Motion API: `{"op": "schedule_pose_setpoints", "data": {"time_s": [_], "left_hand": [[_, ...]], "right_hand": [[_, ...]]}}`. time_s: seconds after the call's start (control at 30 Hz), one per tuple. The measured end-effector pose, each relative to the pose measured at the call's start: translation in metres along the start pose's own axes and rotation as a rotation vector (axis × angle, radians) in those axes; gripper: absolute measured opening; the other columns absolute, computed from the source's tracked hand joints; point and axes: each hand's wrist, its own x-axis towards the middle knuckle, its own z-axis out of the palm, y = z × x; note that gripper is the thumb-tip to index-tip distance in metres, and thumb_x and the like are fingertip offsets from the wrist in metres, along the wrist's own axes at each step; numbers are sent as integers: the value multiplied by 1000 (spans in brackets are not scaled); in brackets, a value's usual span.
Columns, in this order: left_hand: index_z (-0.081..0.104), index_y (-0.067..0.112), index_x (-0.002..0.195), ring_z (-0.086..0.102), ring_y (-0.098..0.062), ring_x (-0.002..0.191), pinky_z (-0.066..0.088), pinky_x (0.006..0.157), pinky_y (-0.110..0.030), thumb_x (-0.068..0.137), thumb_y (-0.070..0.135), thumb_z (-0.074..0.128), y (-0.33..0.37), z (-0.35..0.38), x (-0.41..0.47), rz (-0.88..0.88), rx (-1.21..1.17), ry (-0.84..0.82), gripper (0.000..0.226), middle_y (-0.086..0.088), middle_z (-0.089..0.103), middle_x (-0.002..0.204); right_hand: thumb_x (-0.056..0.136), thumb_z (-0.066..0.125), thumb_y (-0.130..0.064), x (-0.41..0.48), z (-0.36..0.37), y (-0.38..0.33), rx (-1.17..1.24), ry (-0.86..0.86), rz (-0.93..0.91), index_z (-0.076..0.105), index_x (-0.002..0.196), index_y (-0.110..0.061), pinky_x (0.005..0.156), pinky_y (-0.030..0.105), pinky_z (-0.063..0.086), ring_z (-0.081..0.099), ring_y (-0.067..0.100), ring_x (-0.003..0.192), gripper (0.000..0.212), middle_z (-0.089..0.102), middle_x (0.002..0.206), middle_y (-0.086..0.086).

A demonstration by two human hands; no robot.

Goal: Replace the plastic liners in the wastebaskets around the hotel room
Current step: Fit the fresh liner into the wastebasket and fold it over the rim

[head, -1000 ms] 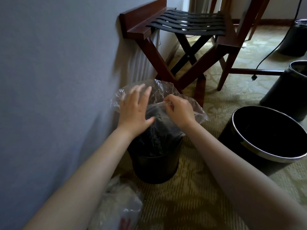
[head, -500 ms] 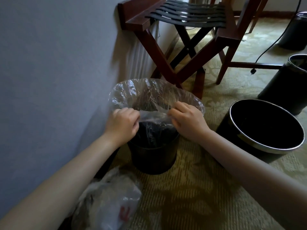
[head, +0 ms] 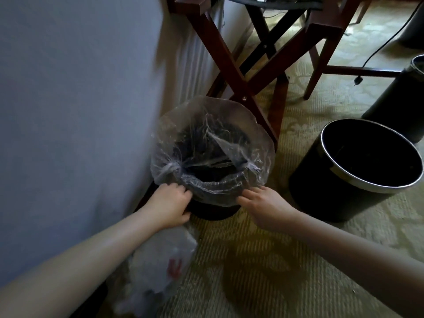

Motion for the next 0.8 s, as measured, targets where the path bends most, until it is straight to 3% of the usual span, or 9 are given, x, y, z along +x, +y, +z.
{"op": "schedule_pose_setpoints", "data": {"time_s": [0.07, 0.13, 0.23, 0.27, 0.37, 0.47, 0.57, 0.67, 0.8], "left_hand": [[64, 12, 80, 64, -26, 70, 45, 58, -30, 85, 38, 47, 2, -6, 1, 39, -96, 107, 32, -5, 63, 76], [55, 14, 56, 53, -23, 43, 39, 40, -25, 81, 29, 45, 2, -6, 2, 165, -154, 386, 31, -2, 53, 52], [51, 13, 61, 46, -20, 50, 38, 44, -29, 78, 24, 54, 1, -21, 9, 221, -151, 666, 20, -2, 48, 58], [53, 12, 68, 47, -20, 56, 39, 47, -31, 79, 28, 55, -1, -30, 13, 207, -145, 665, 19, -3, 49, 64], [61, 13, 91, 53, -19, 73, 45, 60, -32, 83, 53, 49, -9, -34, 28, 177, -148, 516, 43, -1, 58, 82], [60, 20, 86, 58, -16, 75, 44, 67, -31, 83, 71, 41, -15, -20, 38, 125, -77, 211, 55, 4, 61, 82], [58, 18, 86, 60, -21, 82, 45, 76, -35, 84, 49, 60, -24, -3, 40, 110, -90, 161, 31, -1, 63, 84], [59, 13, 93, 58, -28, 92, 43, 82, -37, 87, 26, 59, -31, 1, 43, 59, -51, 134, 15, -7, 63, 92], [57, 19, 105, 55, -17, 91, 46, 82, -33, 81, 54, 57, -26, -7, 36, 120, -189, 217, 42, 2, 59, 98]], "right_hand": [[77, 65, -18, 1, -4, -3, 48, 86, -10, 65, 89, -19, 61, 29, 49, 63, 17, 66, 12, 61, 75, -6], [86, 58, -14, 6, -14, -6, 120, 268, -38, 65, 88, -15, 60, 28, 48, 61, 16, 66, 7, 62, 75, -3], [86, 63, -13, 22, -30, -5, 193, 505, -11, 63, 108, -7, 73, 30, 50, 61, 19, 83, 23, 65, 94, 4], [86, 64, -18, 29, -34, -1, 180, 480, -7, 60, 117, -7, 80, 32, 50, 61, 21, 92, 33, 65, 103, 6], [83, 65, -47, 43, -39, 15, 29, 169, -4, 51, 135, -18, 104, 42, 41, 51, 25, 124, 61, 56, 132, 5], [81, 61, -62, 49, -34, 29, -83, -66, 40, 60, 126, -21, 116, 44, 23, 41, 22, 136, 60, 55, 136, 1], [85, 63, -52, 47, -29, 50, -99, -49, 115, 61, 120, -20, 119, 43, 16, 36, 21, 140, 47, 54, 137, 1], [86, 64, -36, 44, -32, 64, -118, -19, 137, 58, 128, -18, 118, 43, 16, 33, 21, 142, 46, 51, 143, 2], [77, 63, -38, 43, -36, 56, -40, 131, 94, 63, 119, -17, 108, 43, 35, 51, 24, 126, 47, 62, 127, 2]]}}
